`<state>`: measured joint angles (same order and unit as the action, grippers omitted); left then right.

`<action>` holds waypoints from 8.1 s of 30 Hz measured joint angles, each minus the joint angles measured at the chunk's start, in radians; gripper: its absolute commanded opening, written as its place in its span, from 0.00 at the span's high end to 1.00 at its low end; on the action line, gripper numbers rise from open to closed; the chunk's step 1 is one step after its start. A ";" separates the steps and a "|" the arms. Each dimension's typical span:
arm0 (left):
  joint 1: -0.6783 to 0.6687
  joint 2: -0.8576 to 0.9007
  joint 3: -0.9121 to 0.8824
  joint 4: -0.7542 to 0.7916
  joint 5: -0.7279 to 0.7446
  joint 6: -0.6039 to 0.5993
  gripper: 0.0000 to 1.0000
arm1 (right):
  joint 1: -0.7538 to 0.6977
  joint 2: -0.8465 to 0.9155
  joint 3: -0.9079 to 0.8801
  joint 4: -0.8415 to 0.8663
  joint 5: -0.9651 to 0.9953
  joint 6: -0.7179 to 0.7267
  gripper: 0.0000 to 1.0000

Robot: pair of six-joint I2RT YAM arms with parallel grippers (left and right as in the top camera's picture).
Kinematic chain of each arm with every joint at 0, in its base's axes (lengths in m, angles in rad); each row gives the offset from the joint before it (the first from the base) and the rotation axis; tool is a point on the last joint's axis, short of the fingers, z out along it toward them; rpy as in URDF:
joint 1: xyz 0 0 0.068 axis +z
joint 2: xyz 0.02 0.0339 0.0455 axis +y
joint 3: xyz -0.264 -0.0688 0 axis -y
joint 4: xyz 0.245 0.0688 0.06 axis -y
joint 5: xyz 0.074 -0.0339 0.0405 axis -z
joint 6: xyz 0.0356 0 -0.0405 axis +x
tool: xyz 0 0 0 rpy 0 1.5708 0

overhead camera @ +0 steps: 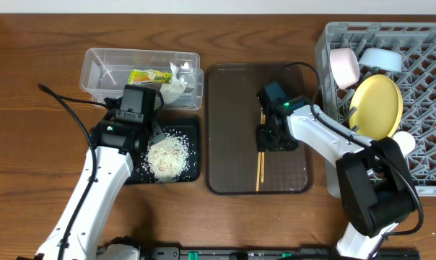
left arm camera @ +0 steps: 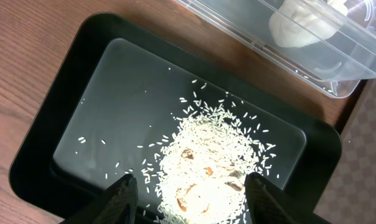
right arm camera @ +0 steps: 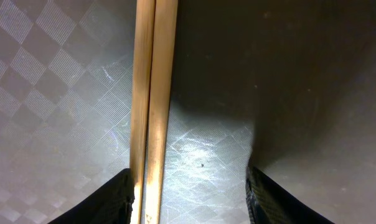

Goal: Sort waste into correct bins and load items into the dishwasher rack

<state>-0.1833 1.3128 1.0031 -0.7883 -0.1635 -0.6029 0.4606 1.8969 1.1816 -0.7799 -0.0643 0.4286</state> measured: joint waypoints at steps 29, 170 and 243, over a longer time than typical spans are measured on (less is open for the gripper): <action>0.000 0.000 0.000 0.000 0.000 0.000 0.42 | 0.001 0.006 -0.001 -0.063 0.122 0.106 0.77; 0.000 0.000 0.002 0.122 0.073 0.235 0.22 | -0.508 -0.244 0.151 0.066 -0.097 -0.384 0.59; 0.000 -0.608 -0.128 -0.045 0.157 0.319 0.05 | -0.424 -1.876 -1.101 0.795 0.056 -0.312 0.01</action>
<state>-0.1833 0.7048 0.8753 -0.8333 -0.0063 -0.2844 0.0368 0.0204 0.0803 0.0147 -0.0082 0.1169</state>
